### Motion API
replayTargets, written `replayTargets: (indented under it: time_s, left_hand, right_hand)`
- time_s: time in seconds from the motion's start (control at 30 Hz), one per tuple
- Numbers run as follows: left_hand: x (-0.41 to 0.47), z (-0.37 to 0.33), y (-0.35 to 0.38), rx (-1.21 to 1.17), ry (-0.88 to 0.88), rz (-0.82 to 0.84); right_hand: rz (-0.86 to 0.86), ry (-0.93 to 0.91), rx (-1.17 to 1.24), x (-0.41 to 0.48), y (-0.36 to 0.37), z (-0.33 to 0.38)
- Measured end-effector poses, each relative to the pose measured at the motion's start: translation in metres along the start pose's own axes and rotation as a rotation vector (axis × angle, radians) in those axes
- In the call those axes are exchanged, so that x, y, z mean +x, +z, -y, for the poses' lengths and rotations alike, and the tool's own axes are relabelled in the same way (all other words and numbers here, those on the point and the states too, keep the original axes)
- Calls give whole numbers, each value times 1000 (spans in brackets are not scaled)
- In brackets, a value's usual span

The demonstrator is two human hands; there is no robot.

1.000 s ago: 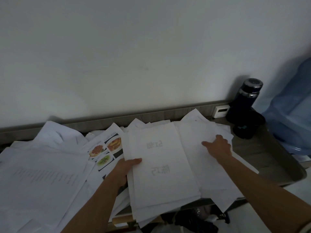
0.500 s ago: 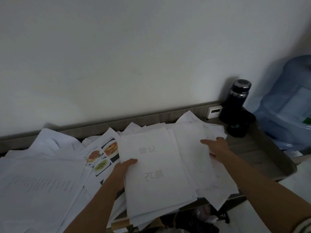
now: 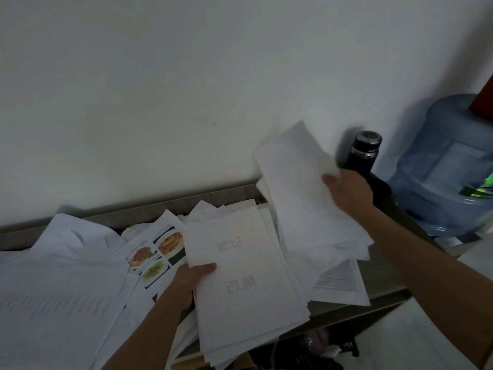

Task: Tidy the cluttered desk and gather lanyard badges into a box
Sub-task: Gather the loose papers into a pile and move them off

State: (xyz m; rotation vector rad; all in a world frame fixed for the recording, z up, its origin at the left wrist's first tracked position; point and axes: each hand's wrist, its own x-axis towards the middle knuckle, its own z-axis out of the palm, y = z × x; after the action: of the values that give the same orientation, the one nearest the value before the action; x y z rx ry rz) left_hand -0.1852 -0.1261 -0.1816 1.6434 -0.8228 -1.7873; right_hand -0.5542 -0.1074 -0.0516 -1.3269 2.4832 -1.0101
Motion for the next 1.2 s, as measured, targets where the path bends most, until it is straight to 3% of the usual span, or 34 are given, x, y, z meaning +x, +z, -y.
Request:
replayTargets:
  time_s: [0.1,0.27,0.4,0.57,0.73,0.87,1.03,1.2]
  left_hand:
    - [0,0,-1,-7,6,9]
    - [2,0,-1,-19,5,22]
    - [4,0,-2,-53,10,13]
    - [3,-3,-1,-195,6,-16]
    - [1,-2,-1,-161,46,-4]
    - [2,2,-4,-85,7,21]
    - [7,-1,-3,-65,0,16]
    - [5,-4,-2,-61,17,13]
  right_hand:
    - [10,124,667,17,-34,14]
    - [214,267,1015,27,-58,13]
    - [478,409,1003,7,-18,0]
    - [568,498,852,-46,67,-6]
    - [395,204,283,-74,110,-15]
    - [243,88,61,-62,105,-19]
    - [442,271,350,-54,99,-4]
    - [639,235,479,-78,128,29]
